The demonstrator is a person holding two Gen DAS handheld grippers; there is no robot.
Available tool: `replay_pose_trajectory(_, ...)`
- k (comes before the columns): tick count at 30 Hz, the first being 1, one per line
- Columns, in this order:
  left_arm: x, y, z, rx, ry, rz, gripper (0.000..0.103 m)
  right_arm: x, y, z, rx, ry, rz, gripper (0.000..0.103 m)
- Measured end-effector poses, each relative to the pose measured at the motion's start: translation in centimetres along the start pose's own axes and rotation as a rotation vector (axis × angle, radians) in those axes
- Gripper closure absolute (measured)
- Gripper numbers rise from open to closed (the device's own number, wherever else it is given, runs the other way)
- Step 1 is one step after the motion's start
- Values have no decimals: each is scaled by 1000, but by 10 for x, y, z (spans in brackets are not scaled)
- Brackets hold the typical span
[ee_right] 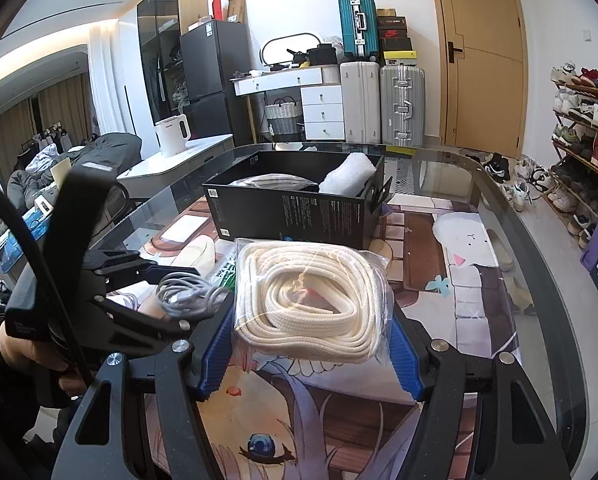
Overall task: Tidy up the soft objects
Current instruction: 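Grasp the white cable bundle with the left gripper and lift it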
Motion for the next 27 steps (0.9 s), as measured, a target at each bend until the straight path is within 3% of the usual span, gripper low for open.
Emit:
replay_pose_trajectory(11,12,10,-24,53,79,15,51,0,-2,-4,16,5,-1,35)
replay_pose_trajectory(18,20,22,-31,30,127,35,61,0,-3,-9,23,11,-1,35)
replay_pose_trajectory(27,25,16,-16,-9,136,18,57,-1,-3,-11,23,10,-3,35)
Point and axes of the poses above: each gripper's, at about its wrist camera, not at the fingertips, and z roughly the way its jaws point, x to its right, y to its underside, the point moved 7 cm from there along z, roughly the way its jaws point, and after that the axes turned 15 degrees about y, right-handed, at the moved point
